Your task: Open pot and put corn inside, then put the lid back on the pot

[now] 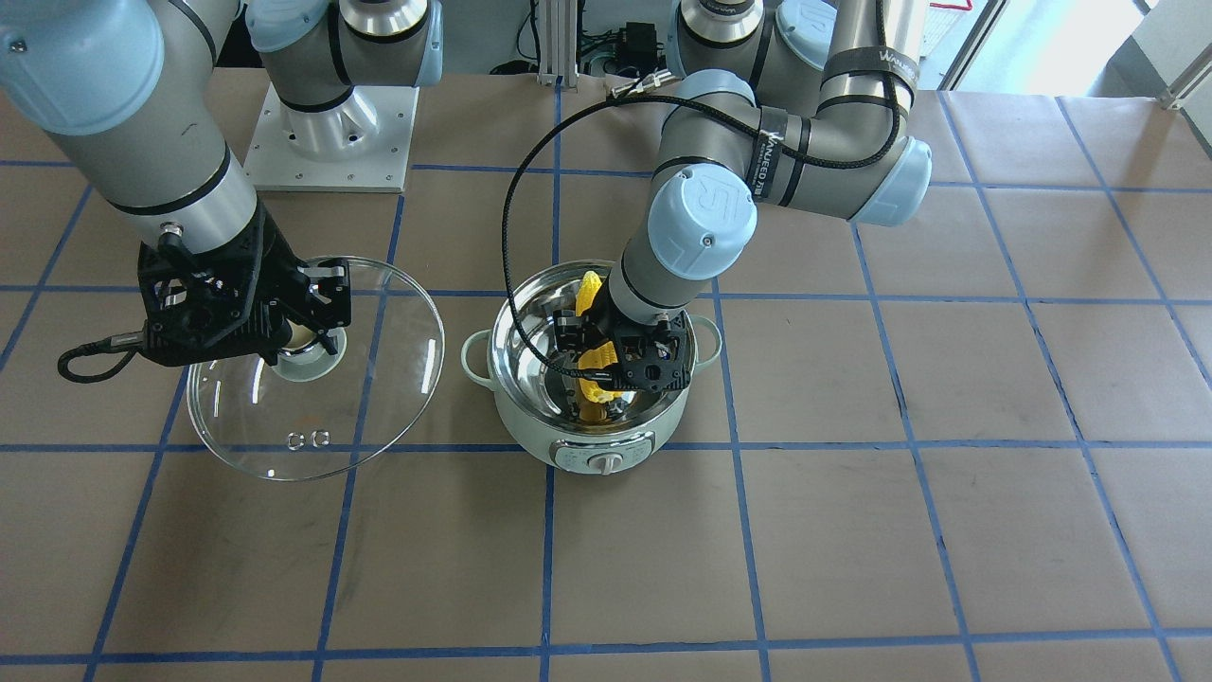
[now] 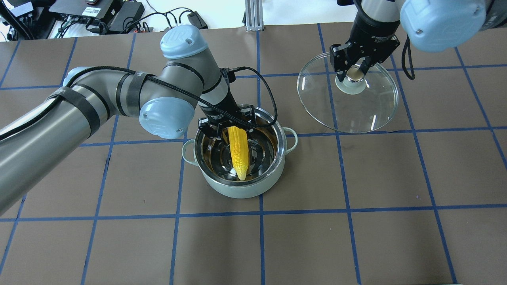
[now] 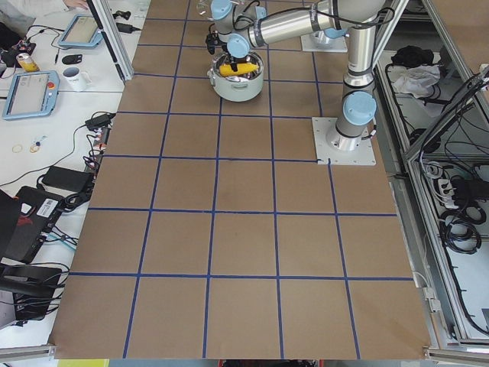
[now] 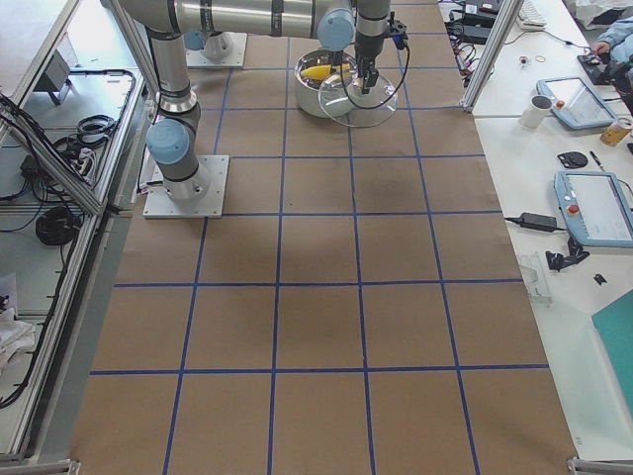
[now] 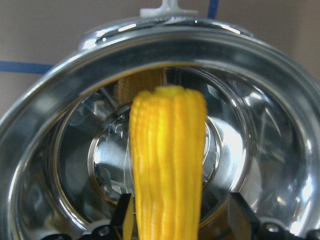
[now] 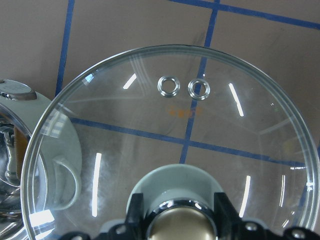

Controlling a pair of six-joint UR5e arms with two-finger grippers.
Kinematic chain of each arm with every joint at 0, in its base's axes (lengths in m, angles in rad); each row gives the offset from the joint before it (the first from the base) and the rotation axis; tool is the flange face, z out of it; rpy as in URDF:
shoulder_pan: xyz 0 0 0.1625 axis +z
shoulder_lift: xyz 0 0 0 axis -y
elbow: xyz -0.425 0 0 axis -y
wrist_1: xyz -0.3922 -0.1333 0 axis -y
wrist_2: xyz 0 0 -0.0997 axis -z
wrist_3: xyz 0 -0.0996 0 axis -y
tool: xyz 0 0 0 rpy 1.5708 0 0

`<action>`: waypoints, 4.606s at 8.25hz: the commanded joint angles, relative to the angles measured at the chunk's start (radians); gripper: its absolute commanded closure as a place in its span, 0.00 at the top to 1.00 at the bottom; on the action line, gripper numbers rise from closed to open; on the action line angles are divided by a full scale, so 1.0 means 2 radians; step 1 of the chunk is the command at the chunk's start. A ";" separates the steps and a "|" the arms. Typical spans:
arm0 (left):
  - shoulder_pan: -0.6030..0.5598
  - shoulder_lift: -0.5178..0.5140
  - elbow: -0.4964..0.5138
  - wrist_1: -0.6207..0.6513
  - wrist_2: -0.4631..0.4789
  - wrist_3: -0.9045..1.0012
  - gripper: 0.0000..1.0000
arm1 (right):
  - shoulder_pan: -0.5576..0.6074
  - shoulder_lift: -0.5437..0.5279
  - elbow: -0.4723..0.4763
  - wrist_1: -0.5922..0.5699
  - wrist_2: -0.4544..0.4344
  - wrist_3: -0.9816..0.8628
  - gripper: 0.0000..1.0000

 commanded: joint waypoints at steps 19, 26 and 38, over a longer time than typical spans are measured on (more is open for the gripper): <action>0.121 0.104 0.129 -0.162 0.158 0.168 1.00 | 0.239 0.080 0.003 -0.090 -0.023 0.313 0.00; 0.121 0.103 0.111 -0.144 0.159 0.165 1.00 | 0.239 0.091 0.004 -0.102 -0.023 0.326 0.00; 0.121 0.101 0.111 -0.144 0.161 0.165 1.00 | 0.239 0.094 -0.004 -0.089 -0.003 0.327 0.00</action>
